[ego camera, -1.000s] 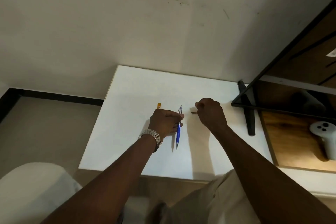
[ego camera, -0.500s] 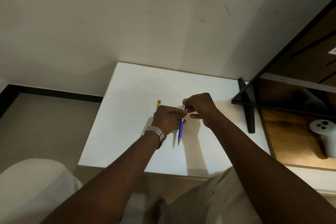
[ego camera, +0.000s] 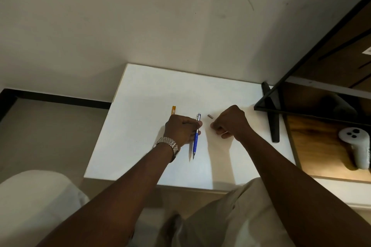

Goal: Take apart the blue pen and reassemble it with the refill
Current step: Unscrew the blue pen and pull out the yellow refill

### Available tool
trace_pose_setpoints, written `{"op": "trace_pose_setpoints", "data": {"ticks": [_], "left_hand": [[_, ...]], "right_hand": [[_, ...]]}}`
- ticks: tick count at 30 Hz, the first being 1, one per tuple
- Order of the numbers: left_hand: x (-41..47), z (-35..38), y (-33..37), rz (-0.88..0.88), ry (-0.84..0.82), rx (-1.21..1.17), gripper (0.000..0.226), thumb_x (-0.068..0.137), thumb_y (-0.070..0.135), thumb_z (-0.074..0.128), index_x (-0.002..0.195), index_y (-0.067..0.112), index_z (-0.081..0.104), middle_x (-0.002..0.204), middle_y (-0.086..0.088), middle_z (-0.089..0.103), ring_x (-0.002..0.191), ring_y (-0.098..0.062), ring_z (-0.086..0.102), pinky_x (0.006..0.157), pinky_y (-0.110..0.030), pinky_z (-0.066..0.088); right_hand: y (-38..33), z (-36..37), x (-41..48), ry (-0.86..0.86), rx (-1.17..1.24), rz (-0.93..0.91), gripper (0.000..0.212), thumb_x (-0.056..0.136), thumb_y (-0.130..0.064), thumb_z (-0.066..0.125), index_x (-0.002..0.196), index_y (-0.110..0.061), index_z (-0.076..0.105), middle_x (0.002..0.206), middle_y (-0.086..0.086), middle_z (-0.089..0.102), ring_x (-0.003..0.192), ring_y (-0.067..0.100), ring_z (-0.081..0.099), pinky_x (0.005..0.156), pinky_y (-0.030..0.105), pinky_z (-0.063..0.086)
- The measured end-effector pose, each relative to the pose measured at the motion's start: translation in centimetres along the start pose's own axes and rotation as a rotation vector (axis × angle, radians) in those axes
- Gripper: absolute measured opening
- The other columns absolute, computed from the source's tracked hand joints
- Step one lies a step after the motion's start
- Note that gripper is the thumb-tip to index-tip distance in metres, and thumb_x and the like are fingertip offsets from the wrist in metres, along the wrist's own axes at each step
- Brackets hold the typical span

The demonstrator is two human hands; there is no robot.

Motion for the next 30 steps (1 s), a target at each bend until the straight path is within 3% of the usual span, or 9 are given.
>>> {"op": "trace_pose_setpoints", "data": {"ticks": [4, 8, 11, 15, 20, 25, 30], "left_hand": [[-0.2, 0.1, 0.2, 0.007, 0.004, 0.013, 0.016, 0.085, 0.010, 0.081, 0.098, 0.000, 0.080, 0.095, -0.022, 0.079, 0.084, -0.030, 0.080, 0.079, -0.042, 0.066], [-0.4, 0.3, 0.4, 0.005, 0.003, 0.015, 0.019, 0.086, 0.010, 0.080, 0.101, -0.001, 0.079, 0.096, -0.022, 0.079, 0.085, -0.030, 0.080, 0.075, -0.037, 0.066], [-0.5, 0.3, 0.4, 0.005, 0.002, 0.019, 0.018, 0.085, 0.009, 0.081, 0.100, -0.002, 0.079, 0.096, -0.023, 0.079, 0.085, -0.031, 0.080, 0.071, -0.035, 0.066], [-0.5, 0.3, 0.4, 0.009, 0.008, 0.014, 0.021, 0.083, 0.008, 0.082, 0.099, -0.005, 0.078, 0.095, -0.026, 0.078, 0.085, -0.035, 0.080, 0.071, -0.038, 0.066], [-0.8, 0.3, 0.5, 0.014, 0.015, 0.014, 0.021, 0.082, 0.000, 0.081, 0.100, -0.009, 0.076, 0.096, -0.030, 0.076, 0.087, -0.041, 0.078, 0.075, -0.042, 0.066], [-0.7, -0.1, 0.3, 0.038, 0.042, 0.041, 0.016, 0.082, -0.005, 0.079, 0.096, -0.009, 0.076, 0.092, -0.032, 0.075, 0.089, -0.047, 0.076, 0.080, -0.051, 0.065], [-0.5, 0.0, 0.4, 0.098, 0.078, 0.126, 0.012, 0.075, 0.002, 0.087, 0.082, 0.002, 0.077, 0.092, -0.031, 0.076, 0.086, -0.046, 0.077, 0.075, -0.048, 0.066]], "right_hand": [[-0.3, 0.1, 0.2, 0.005, -0.036, 0.012, 0.022, 0.066, -0.005, 0.091, 0.074, 0.004, 0.073, 0.050, 0.011, 0.072, 0.049, 0.023, 0.075, 0.045, 0.034, 0.061], [-0.2, -0.2, -0.3, -0.010, 0.012, 0.033, 0.025, 0.068, -0.008, 0.094, 0.073, 0.003, 0.073, 0.052, 0.012, 0.073, 0.054, 0.026, 0.076, 0.055, 0.041, 0.066], [-0.3, -1.0, -0.8, 0.025, 0.121, -0.004, 0.024, 0.076, -0.013, 0.090, 0.077, 0.006, 0.075, 0.069, 0.020, 0.077, 0.054, 0.026, 0.074, 0.059, 0.041, 0.067], [-1.8, -0.9, -2.3, -0.043, 0.279, -0.048, 0.030, 0.082, -0.019, 0.086, 0.092, 0.007, 0.075, 0.082, 0.019, 0.077, 0.055, 0.021, 0.073, 0.049, 0.030, 0.060], [-2.5, 0.8, -3.0, -0.184, 0.274, -0.062, 0.020, 0.084, -0.011, 0.079, 0.098, 0.004, 0.079, 0.097, 0.022, 0.080, 0.070, 0.021, 0.073, 0.062, 0.031, 0.060], [-2.7, 2.1, -2.1, -0.157, 0.312, -0.034, 0.014, 0.080, -0.005, 0.075, 0.091, 0.002, 0.079, 0.089, 0.019, 0.080, 0.063, 0.020, 0.075, 0.054, 0.029, 0.059], [-3.0, 2.8, -1.3, -0.083, 0.351, -0.042, 0.013, 0.070, -0.010, 0.074, 0.076, 0.001, 0.077, 0.070, 0.013, 0.076, 0.056, 0.024, 0.075, 0.054, 0.031, 0.058]]}}
Point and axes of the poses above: each hand's wrist, its own x-axis towards the middle knuckle, its own z-axis out of the palm, y = z × x, the point moved 1 cm from there along x, towards the middle knuckle
